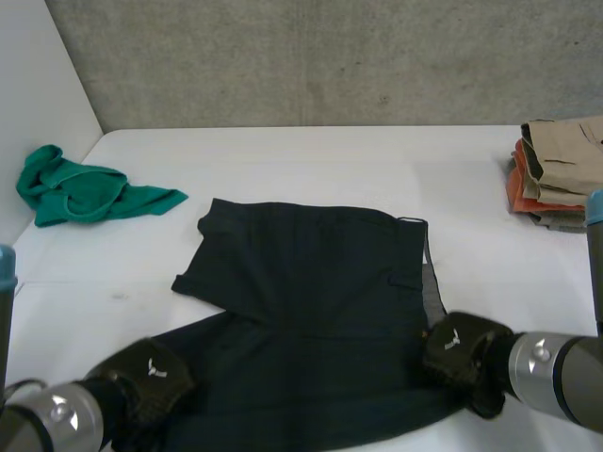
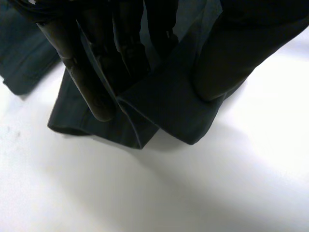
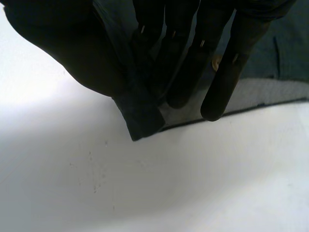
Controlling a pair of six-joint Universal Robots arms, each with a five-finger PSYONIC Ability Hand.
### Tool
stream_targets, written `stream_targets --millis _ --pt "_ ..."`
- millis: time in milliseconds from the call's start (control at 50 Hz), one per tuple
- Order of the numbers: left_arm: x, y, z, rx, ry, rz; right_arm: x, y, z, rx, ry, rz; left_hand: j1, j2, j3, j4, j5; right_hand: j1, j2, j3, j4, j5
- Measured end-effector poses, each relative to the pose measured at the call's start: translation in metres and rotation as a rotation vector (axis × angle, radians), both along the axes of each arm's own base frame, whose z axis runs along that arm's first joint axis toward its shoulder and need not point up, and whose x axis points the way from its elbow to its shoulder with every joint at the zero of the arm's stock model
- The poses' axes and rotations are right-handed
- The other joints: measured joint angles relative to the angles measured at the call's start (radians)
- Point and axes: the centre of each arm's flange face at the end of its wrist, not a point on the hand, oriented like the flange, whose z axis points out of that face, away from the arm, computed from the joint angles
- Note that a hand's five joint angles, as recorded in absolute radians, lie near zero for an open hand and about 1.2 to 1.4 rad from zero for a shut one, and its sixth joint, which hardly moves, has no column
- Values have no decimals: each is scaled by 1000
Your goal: Fold the laundry.
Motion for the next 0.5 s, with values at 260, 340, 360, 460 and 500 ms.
stream_targets --millis 260,340,360,460,500 --pt "-54 -134 22 -466 261 104 46 -99 10 -277 -396 -235 0 2 0 0 16 23 1 0 0 25" --pt "-71 -184 19 -592 342 146 60 -132 5 -382 -461 -289 0 2 0 0 16 23 1 0 0 25" --pt "-75 -194 17 -612 354 154 63 -137 3 -400 -469 -296 0 2 0 0 16 23 1 0 0 25" --pt "-93 -242 -10 -657 377 185 83 -177 -21 -527 -505 -316 0 2 0 1 16 23 1 0 0 25" --pt "-98 -254 -19 -661 382 189 88 -187 -30 -560 -505 -318 0 2 0 1 16 23 1 0 0 25"
